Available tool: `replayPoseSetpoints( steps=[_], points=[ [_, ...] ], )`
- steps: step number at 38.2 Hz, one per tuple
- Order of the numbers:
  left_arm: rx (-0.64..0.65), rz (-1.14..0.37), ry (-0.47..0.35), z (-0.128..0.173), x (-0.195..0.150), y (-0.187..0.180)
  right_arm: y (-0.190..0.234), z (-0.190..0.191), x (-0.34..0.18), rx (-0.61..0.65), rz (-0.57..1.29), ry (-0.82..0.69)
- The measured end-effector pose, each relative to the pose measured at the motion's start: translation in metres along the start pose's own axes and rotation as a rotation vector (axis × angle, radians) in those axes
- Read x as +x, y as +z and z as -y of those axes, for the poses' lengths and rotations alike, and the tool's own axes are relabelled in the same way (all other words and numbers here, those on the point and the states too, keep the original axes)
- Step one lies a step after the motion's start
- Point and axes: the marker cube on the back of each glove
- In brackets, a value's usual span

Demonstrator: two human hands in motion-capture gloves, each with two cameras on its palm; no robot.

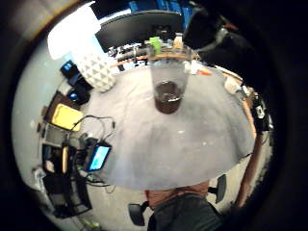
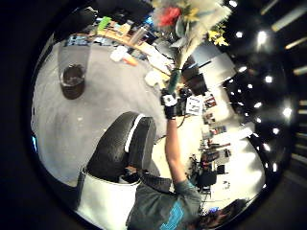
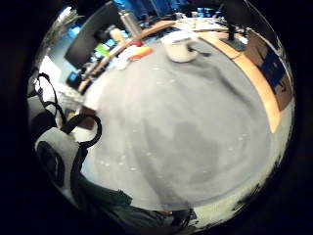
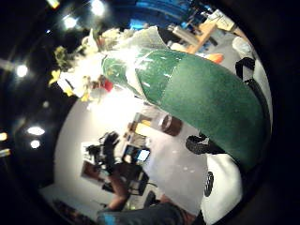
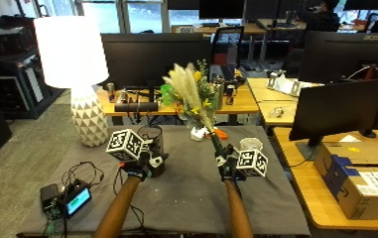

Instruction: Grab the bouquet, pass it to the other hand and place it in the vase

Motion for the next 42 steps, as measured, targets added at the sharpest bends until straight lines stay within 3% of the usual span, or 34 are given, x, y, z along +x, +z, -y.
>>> replayPoseSetpoints(
  steps=[11,19,22,27,36,42],
  points=[
    [-0.035,-0.547,0.022,0.038,0.045,0.003,0.025,-0.014,-0.078,-0.065,0.345,-0.11],
    [0.015,-0.826,0.036,0.064,0.07,0.006,0.052,-0.029,-0.124,-0.108,0.545,-0.264],
    [0.01,-0.884,0.032,0.07,0.073,0.006,0.055,-0.035,-0.146,-0.107,0.706,-0.441],
    [-0.019,-0.974,0.018,0.073,0.08,0.002,0.063,-0.053,-0.149,-0.23,0.627,-0.246],
    [-0.033,-1.027,0.052,0.071,0.09,-0.006,0.081,-0.057,-0.161,-0.248,0.722,-0.382],
    [-0.041,-1.042,0.083,0.073,0.097,0.0,0.093,-0.067,-0.167,-0.322,0.682,-0.282]
  ],
)
